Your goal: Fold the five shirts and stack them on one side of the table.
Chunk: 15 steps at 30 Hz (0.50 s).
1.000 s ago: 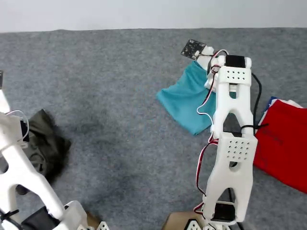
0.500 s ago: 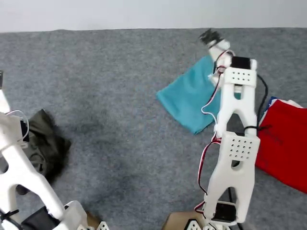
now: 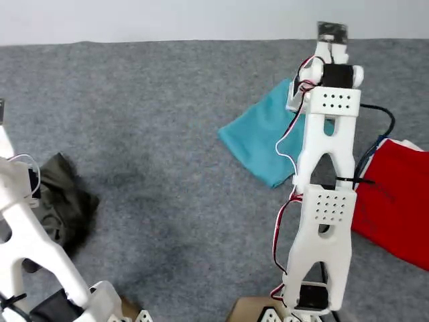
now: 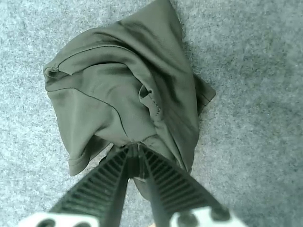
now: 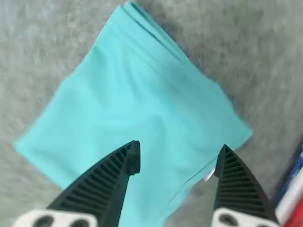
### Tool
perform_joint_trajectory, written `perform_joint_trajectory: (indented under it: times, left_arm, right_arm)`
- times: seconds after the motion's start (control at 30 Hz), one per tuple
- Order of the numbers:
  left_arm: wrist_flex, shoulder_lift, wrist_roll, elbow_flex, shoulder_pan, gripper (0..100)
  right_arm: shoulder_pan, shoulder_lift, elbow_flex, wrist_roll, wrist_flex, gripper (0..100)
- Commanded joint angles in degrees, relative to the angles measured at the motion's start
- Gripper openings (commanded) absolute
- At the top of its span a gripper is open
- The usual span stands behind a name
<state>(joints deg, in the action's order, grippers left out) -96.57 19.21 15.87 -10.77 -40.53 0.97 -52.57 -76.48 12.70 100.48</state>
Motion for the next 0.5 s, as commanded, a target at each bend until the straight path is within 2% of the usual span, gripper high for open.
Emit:
perform_joint_trajectory:
  times: [0.0, 0.2, 0.33, 0.47]
  left_arm:
    - [0.26, 1.49, 2.20, -0.13, 0.09, 1]
    - [0.26, 1.85, 5.54, -0.13, 0.09, 1]
    - [0.26, 1.93, 5.54, -0.04, 0.09, 1]
    - [0.26, 1.93, 5.54, -0.04, 0.09, 1]
  right_arm:
    - [-2.33, 1.45, -1.23, 10.64, 2.33, 25.9]
    - [-6.02, 1.89, 3.16, 23.21, 2.33, 26.2]
    - [-7.16, 1.36, 5.27, 27.34, 2.33, 26.4]
    - [-7.43, 0.13, 6.24, 28.22, 2.33, 36.6]
